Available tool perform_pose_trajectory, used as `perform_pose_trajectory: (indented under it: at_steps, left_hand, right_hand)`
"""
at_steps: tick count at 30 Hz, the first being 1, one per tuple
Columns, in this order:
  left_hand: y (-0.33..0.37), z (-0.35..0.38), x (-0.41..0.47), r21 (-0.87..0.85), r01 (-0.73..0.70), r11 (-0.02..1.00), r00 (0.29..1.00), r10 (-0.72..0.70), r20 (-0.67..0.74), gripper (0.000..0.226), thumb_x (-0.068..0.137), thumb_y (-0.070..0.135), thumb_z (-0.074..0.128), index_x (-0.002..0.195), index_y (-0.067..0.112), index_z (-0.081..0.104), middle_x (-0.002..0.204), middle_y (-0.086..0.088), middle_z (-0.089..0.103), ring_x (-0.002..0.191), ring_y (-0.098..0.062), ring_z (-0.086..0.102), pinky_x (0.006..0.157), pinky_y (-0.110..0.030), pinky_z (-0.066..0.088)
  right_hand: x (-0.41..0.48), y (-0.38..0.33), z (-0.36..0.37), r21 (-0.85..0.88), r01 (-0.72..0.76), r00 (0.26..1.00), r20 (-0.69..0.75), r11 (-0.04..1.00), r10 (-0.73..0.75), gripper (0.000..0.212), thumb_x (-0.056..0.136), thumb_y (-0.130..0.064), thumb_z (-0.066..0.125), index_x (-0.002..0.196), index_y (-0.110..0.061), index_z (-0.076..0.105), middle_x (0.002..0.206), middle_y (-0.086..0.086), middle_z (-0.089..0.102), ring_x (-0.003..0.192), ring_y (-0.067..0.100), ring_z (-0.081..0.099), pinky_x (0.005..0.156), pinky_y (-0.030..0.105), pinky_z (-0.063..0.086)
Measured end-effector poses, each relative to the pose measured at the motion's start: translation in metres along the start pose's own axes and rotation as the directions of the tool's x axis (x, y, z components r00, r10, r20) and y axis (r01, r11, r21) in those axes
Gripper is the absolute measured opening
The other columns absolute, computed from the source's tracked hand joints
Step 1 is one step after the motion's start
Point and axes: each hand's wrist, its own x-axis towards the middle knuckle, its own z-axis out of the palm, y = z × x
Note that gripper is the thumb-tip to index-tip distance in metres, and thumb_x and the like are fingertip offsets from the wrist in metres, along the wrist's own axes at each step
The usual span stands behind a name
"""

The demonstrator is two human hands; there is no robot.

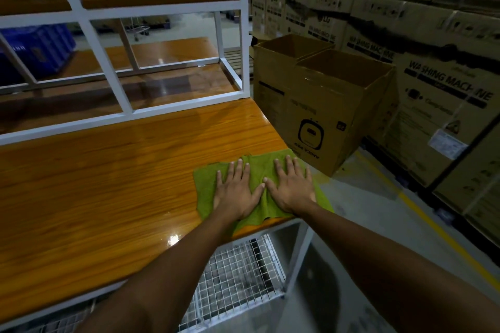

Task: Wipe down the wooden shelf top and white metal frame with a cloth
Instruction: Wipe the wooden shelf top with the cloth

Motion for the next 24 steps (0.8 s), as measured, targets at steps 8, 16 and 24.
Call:
perform_pose_trajectory:
  at_steps: [8,16,24]
  left_hand:
    - [0.001,-0.002,-0.031,-0.001,-0.03,1.0,1.0,0.03,0.003,0.084,0.091,0.073,0.008,0.158,0.022,0.004,0.166,-0.004,-0.003,0.152,-0.023,-0.005,0.12,-0.056,-0.002]
    - [-0.01,-0.002,-0.054,-0.004,-0.07,0.998,0.997,0.07,0.014,0.081,0.092,0.072,0.005,0.158,0.024,0.0,0.165,-0.002,-0.008,0.151,-0.022,-0.01,0.12,-0.056,-0.003]
    - [-0.036,-0.006,-0.075,-0.013,-0.109,0.994,0.994,0.109,0.017,0.079,0.092,0.071,0.005,0.158,0.027,0.001,0.165,-0.001,-0.009,0.151,-0.021,-0.011,0.12,-0.056,-0.003]
  right_hand:
    - [-0.035,-0.003,0.0,-0.02,-0.042,0.999,-0.02,0.999,0.041,0.08,0.093,-0.072,0.009,0.158,-0.027,0.004,0.165,0.01,-0.001,0.152,0.028,-0.002,0.12,0.057,0.001]
    - [-0.051,-0.019,0.007,-0.061,-0.039,0.999,-0.009,0.997,0.039,0.083,0.086,-0.073,-0.005,0.157,-0.03,-0.001,0.165,0.011,-0.002,0.152,0.029,-0.003,0.119,0.058,0.0]
    - [-0.073,-0.055,0.013,-0.031,-0.038,0.999,-0.01,0.999,0.038,0.086,0.081,-0.067,-0.015,0.157,-0.029,-0.002,0.165,0.012,-0.004,0.152,0.029,-0.007,0.12,0.057,-0.002]
